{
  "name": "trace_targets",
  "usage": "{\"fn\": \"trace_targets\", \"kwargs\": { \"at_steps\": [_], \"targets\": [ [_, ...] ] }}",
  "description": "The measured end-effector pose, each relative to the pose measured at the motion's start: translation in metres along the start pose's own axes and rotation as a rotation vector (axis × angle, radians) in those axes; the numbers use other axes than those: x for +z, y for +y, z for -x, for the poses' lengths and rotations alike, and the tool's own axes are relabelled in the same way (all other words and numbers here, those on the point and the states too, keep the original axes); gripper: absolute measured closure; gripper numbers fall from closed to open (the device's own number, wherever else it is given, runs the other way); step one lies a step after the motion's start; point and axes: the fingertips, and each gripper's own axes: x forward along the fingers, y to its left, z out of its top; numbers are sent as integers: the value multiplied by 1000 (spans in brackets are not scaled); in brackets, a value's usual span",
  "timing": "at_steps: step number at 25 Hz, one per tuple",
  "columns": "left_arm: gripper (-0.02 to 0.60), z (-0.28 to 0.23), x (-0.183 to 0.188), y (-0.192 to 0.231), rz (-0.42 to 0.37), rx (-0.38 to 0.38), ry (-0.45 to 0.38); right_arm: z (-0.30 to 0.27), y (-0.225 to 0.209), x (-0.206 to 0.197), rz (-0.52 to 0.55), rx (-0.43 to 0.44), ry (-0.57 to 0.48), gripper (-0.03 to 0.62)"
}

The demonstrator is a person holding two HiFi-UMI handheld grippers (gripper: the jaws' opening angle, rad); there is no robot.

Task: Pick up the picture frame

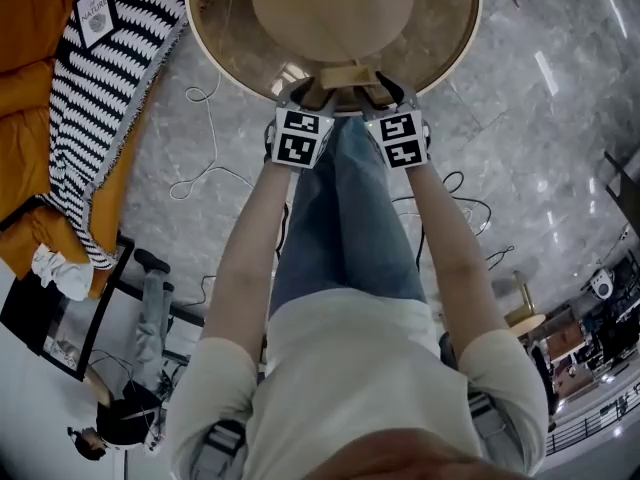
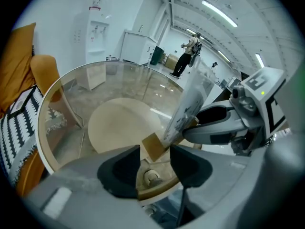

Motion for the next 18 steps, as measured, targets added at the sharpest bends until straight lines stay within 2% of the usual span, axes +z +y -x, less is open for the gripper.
{"fn": "trace_targets", "kwargs": {
  "at_steps": [7, 18],
  "targets": [
    [405, -17, 5, 2, -11, 2, 5, -14, -1, 0, 41, 46, -14, 408],
    [416, 8, 13, -3, -19, 23, -12, 6, 10, 16, 51, 10, -22, 416]
  ]
}}
